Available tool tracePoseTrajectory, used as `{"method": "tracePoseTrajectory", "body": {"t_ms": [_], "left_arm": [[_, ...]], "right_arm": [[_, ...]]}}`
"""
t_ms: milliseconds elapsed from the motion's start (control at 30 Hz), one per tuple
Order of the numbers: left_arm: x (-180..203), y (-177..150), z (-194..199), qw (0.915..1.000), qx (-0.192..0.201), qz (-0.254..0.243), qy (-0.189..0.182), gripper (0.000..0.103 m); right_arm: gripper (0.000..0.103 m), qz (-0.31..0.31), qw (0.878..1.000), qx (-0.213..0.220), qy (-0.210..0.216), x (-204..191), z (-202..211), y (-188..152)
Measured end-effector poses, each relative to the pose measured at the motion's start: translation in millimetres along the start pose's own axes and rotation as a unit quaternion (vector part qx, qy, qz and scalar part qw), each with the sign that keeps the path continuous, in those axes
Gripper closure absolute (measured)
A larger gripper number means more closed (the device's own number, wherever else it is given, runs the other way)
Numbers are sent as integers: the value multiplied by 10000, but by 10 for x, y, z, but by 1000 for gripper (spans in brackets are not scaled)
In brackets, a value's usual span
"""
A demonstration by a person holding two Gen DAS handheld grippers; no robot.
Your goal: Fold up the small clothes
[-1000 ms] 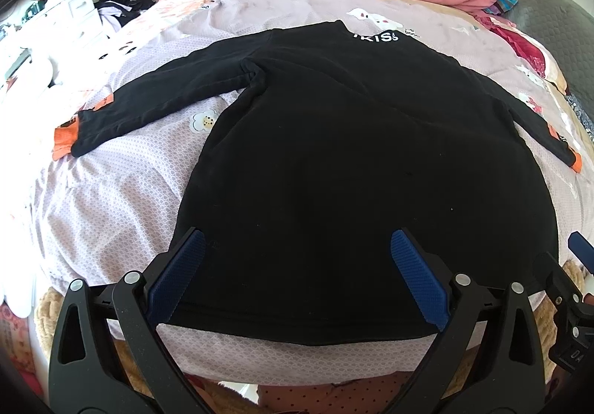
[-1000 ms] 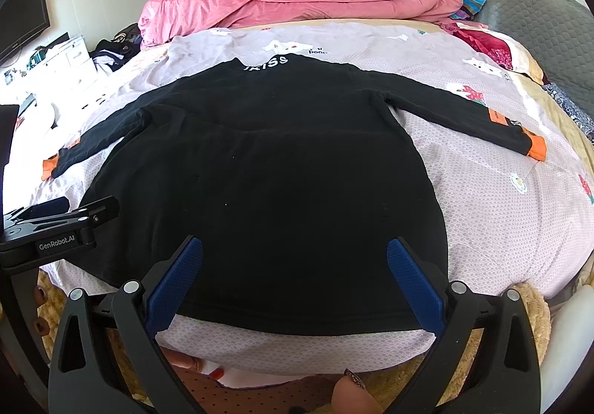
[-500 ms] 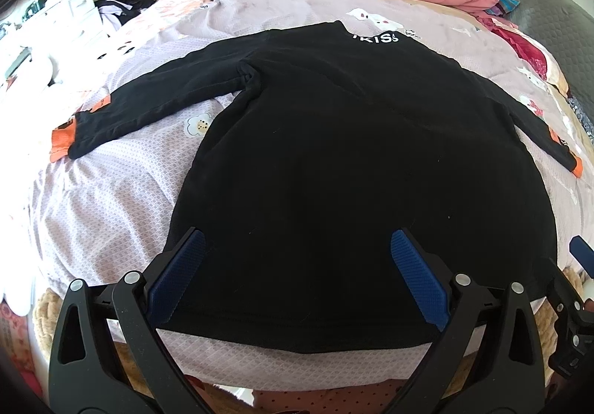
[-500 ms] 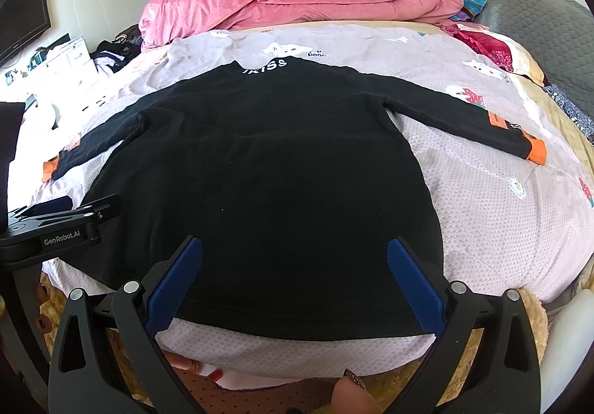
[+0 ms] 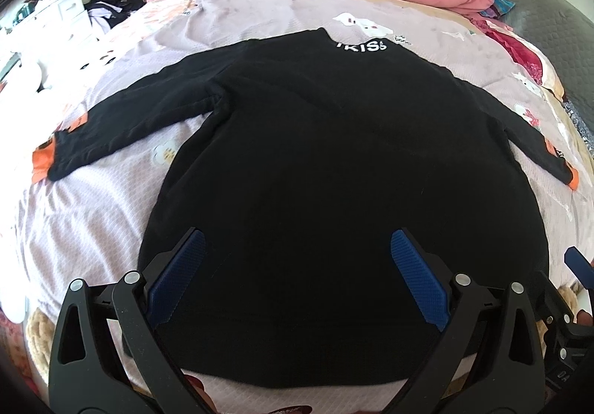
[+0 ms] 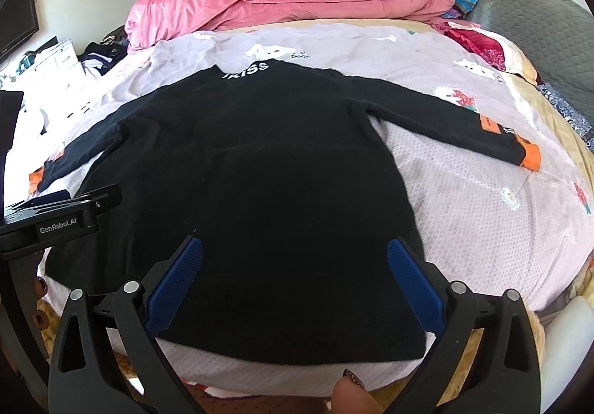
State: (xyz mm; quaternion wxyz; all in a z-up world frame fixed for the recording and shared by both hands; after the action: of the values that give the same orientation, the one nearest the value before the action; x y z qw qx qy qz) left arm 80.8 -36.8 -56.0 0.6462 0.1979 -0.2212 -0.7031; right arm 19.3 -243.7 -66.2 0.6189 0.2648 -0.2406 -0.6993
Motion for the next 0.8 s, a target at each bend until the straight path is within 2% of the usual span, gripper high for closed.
{"method": "tracePoseTrajectory", "body": {"t_ms": [400, 600, 800], "left_arm": [[230, 349, -206, 9996, 51, -81, -260, 9], [300, 583, -347, 9996, 24, -117, -264, 9], [444, 791, -523, 9992, -40, -229, -326, 9]], "right_arm": [[4, -414, 9987, 18, -285, 472, -289, 445], [4, -807, 9946, -113, -648, 889, -551, 593], [4, -1483, 9838, -328, -949, 1454, -792, 613]]}}
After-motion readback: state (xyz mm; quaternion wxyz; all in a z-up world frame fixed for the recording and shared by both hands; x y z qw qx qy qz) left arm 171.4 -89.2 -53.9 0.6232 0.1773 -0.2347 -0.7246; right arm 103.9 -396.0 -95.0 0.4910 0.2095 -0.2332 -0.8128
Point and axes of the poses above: each gripper's, at about its wrist camera, not at the fingertips, and z roughly against the way its jaws point, x to its right, y to its top, the point moved 7 cm from there along -z, roughly the way its jaws point, and after that the axes turned 1 degree about -z, right-handed, at the moved point
